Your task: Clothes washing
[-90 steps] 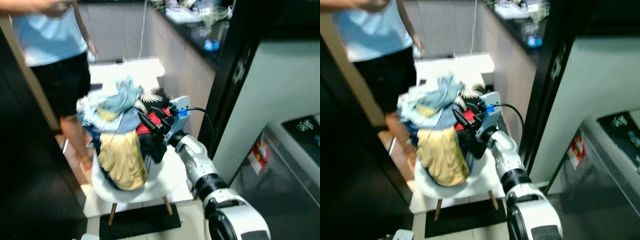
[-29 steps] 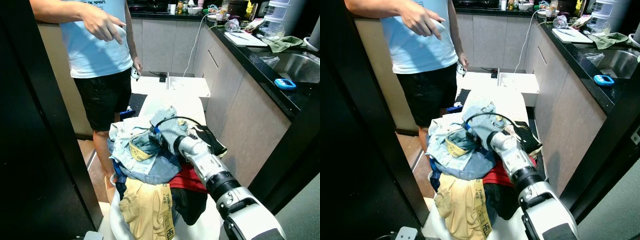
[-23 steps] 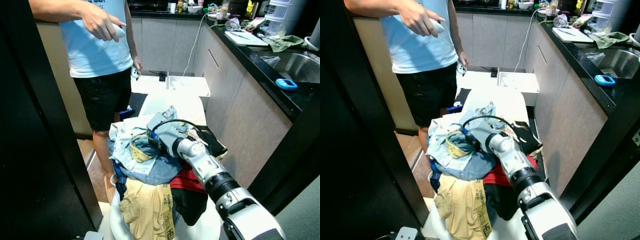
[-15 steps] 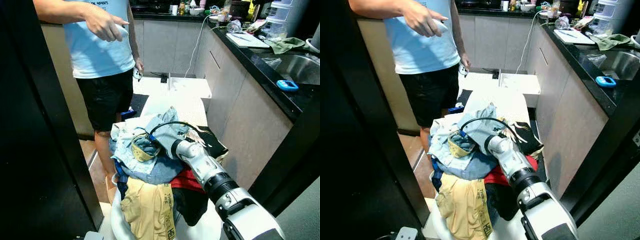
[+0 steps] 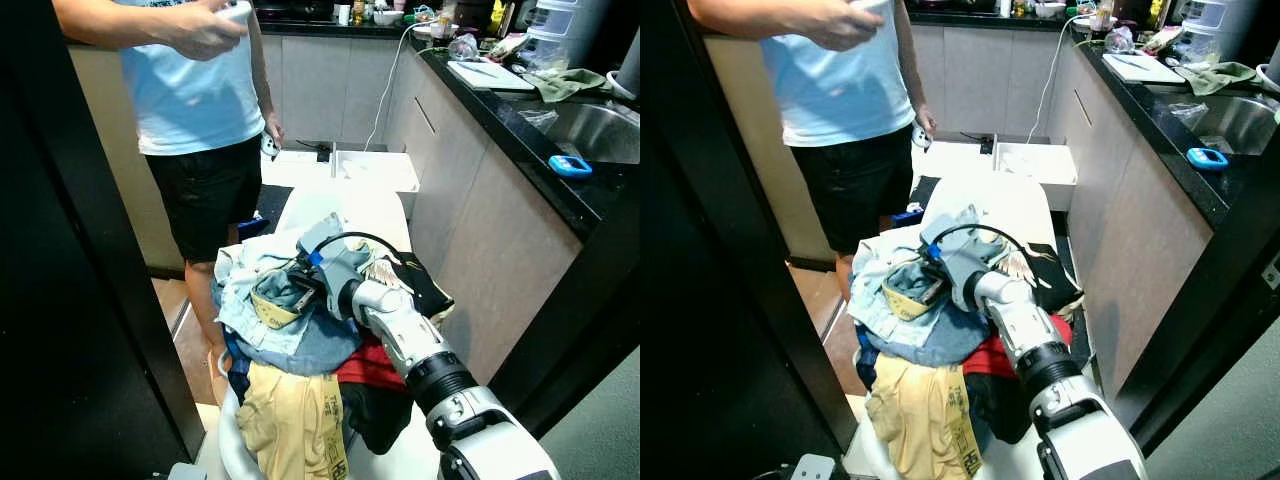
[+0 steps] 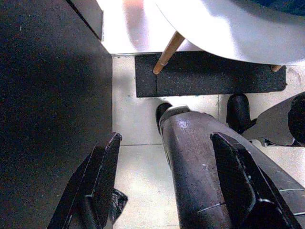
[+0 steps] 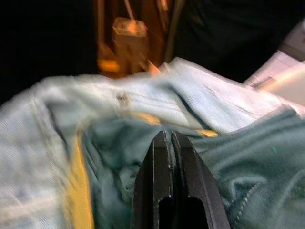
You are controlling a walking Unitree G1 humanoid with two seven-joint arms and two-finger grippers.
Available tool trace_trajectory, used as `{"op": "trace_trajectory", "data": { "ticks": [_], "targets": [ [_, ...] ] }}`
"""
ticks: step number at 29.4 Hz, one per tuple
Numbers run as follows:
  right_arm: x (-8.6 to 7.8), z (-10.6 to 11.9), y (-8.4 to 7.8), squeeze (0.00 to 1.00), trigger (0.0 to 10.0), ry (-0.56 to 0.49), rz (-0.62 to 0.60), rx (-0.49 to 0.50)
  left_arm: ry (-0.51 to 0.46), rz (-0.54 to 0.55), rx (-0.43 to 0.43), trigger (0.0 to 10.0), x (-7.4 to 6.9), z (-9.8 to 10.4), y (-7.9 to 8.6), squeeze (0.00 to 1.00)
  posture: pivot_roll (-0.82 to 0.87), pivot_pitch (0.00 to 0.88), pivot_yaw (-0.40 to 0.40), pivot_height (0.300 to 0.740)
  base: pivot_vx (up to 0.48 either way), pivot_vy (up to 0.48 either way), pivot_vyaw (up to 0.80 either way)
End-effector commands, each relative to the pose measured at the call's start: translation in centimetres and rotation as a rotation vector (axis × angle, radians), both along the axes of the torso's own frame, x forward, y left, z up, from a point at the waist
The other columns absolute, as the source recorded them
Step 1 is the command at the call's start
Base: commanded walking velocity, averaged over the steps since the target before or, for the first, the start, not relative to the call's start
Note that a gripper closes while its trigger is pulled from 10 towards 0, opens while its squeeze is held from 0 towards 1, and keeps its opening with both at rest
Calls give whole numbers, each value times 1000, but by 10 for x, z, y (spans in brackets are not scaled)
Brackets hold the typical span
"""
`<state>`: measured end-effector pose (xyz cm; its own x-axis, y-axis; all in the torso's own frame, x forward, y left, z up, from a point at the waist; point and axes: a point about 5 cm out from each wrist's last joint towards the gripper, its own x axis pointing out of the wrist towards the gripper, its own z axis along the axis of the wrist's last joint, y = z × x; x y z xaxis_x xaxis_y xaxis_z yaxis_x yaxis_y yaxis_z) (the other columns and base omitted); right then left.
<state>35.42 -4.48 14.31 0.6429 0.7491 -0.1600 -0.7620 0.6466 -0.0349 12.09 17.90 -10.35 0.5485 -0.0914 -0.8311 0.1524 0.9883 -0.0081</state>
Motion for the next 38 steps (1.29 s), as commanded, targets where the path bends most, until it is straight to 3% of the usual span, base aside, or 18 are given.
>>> {"op": "trace_trajectory", "data": {
  "ticks": [1, 2, 3, 4, 12, 16, 18, 20, 21, 22, 24, 25, 29, 31, 32, 33, 37, 38],
  "targets": [
    [0, 21, 6, 0, 0, -23, 33, 162, 86, -21, -25, 10000, -19, -7, -10, 0, -6, 0, -57, 740, 0, 0, 0],
    [0, 35, 7, 0, 0, -24, 46, 289, 82, -22, -28, 10000, -18, -7, -12, 0, -6, 0, -57, 740, 0, 0, 0],
    [0, 35, 7, 0, 0, -24, 46, 289, 82, -22, -28, 10000, -18, -7, -12, 0, -6, 0, -57, 740, 0, 0, 0],
    [-1, 43, 8, 0, 0, -28, 56, 368, 80, -23, -29, 10000, -17, -7, -12, 0, -6, 0, -57, 740, 0, 0, 0],
    [4, 64, 2, 0, 0, -54, -4, 536, 64, -23, -37, 10000, -13, -6, -12, 0, -4, 0, -57, 740, 0, 0, 0],
    [23, 73, -22, 0, 0, -88, -235, 593, 62, -23, -36, 10000, -13, -5, -10, 0, -1, 0, -56, 740, 0, 0, 0],
    [23, 73, -22, 0, 0, -88, -235, 593, 62, -23, -36, 10000, -13, -5, -10, 0, -1, 0, -56, 740, 0, 0, 0],
    [37, 83, -57, 0, 0, -123, -427, 642, 62, -24, -35, 10000, -12, -5, -9, 0, -2, 0, -55, 740, 0, 0, 0],
    [37, 83, -57, 0, 0, -123, -427, 642, 62, -24, -35, 10000, -12, -5, -9, 0, -2, 0, -55, 740, 0, 0, 0],
    [40, 88, -70, 0, 0, -137, -481, 663, 62, -24, -35, 10000, -12, -5, -8, 0, -2, 0, -55, 740, 0, 0, 0],
    [40, 88, -70, 0, 0, -137, -481, 663, 62, -24, -35, 10000, -12, -5, -8, 0, -2, 0, -55, 740, 0, 0, 0],
    [42, 100, -86, 0, 0, -166, -496, 711, 62, -26, -34, 10000, -12, -5, -8, 0, -5, 0, -53, 740, 0, 0, 0],
    [38, 127, -108, 0, 0, -217, -398, 855, 59, -34, -34, 10000, -11, -5, -8, 0, -11, 0, -51, 740, 0, 0, 0],
    [38, 127, -108, 0, 0, -217, -398, 855, 59, -34, -34, 10000, -11, -5, -8, 0, -11, 0, -51, 740, 0, 0, 0],
    [33, 132, -107, 0, 0, -233, -304, 870, 58, -38, -35, 10000, -10, -5, -9, 0, -12, 0, -51, 740, 0, 0, 0],
    [33, 132, -107, 0, 0, -233, -304, 870, 58, -38, -35, 10000, -10, -5, -9, 0, -12, 0, -51, 740, 0, 0, 0],
    [4, 133, -91, 0, 0, -261, 101, 849, 68, -45, -31, 10000, -11, -5, -9, 0, -18, 0, -44, 740, 0, 0, -327],
    [1, 132, -89, 0, 0, -256, 140, 844, 73, -43, -30, 10000, -11, -5, -8, 0, -18, 0, -44, 740, 0, 0, -800]
  ]
}}
